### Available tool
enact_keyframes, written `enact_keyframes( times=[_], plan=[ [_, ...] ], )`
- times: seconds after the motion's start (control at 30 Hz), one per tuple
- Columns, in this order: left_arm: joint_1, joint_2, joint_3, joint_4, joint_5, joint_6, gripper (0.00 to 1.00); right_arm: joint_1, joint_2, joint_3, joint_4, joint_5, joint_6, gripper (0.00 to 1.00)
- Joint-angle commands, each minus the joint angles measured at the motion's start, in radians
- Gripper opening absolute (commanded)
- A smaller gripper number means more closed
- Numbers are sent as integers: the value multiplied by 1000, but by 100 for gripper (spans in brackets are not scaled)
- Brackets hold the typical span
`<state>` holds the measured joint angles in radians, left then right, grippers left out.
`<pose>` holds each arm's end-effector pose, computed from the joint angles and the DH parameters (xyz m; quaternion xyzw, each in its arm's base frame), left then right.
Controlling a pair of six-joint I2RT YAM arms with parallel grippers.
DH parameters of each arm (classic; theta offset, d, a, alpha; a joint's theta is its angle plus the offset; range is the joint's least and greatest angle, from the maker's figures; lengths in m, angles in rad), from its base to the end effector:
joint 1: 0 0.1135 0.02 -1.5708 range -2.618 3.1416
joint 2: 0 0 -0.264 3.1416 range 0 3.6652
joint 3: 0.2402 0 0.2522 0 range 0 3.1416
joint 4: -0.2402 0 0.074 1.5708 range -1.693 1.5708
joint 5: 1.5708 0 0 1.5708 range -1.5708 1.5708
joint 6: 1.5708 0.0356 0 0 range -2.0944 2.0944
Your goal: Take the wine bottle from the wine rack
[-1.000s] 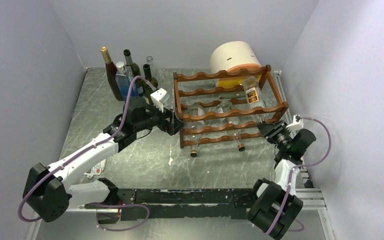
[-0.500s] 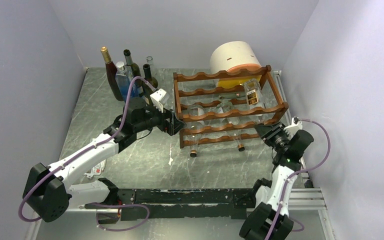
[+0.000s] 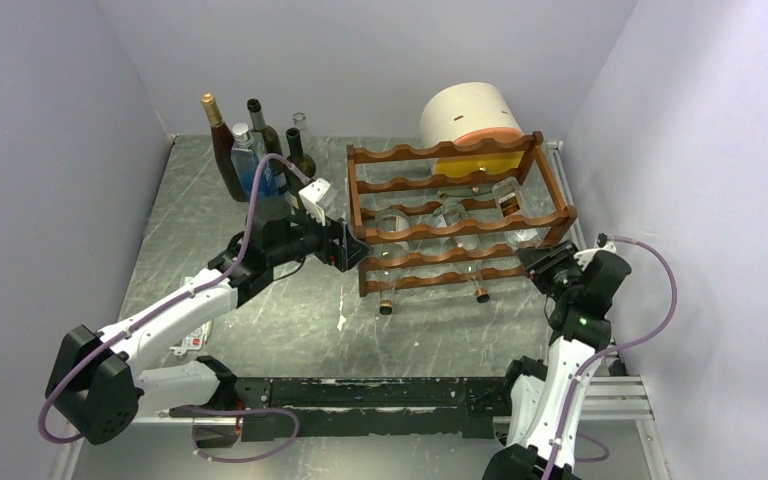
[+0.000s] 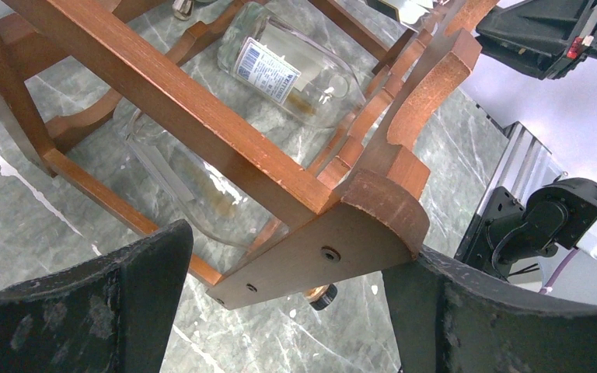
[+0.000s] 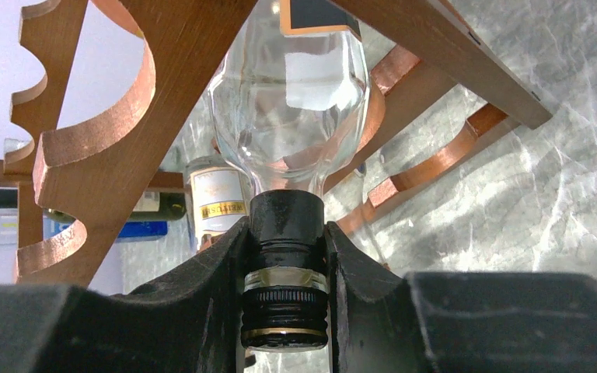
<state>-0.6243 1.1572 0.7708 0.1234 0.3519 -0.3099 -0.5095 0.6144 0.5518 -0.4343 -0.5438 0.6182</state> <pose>0.2096 -0.1661 0.2906 0.2275 0.7552 -0.3937 0.4722 0.1350 -0.0543 0.2604 0.3263 0.7730 0.2572 0.4795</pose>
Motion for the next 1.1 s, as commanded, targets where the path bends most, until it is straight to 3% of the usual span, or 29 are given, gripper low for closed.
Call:
enact_keyframes(
  times=[0.0, 0.23, 0.53, 0.77, 0.9, 1.07],
  plan=[
    [10, -20, -24, 64, 4, -23, 92, 22, -7, 24, -197, 41, -33, 0],
    [11, 0, -28, 91, 24, -46, 92, 58, 50, 145, -345, 91, 29, 0],
    [14, 3, -37, 98, 18, -47, 92, 118, 75, 280, -598, 367, 166, 0],
    [19, -1, -39, 102, 16, -47, 92, 146, 54, 406, -668, 336, 72, 0],
    [21, 2, -44, 109, 23, -47, 91, 166, 7, 367, -603, 238, -66, 0],
    [20, -13, -38, 89, 0, -47, 91, 214, -89, 259, -446, 134, -105, 0]
  ],
)
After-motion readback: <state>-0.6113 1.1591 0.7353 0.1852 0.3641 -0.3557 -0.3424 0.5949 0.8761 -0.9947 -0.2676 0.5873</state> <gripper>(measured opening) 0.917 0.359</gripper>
